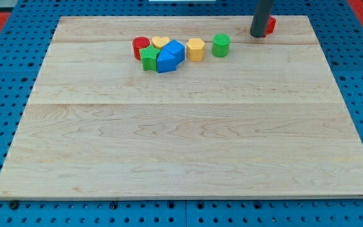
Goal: Push the red star towards the top right corner of the board
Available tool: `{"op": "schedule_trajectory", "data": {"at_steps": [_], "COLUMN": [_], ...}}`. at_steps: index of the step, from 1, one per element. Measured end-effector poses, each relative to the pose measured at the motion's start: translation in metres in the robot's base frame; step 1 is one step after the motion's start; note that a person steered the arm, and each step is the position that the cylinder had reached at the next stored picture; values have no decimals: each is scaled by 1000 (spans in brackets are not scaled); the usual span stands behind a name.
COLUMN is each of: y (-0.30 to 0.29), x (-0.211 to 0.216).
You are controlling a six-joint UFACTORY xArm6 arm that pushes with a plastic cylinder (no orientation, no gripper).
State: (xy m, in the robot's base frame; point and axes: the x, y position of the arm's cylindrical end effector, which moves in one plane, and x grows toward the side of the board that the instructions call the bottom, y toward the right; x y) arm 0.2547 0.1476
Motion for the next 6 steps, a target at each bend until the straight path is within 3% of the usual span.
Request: {"op": "schedule_trajectory", "data": {"at_steps": [3,4,5,6], "y": [-1,33,28,-24], "x": [-30,-32,-31,-30]}}
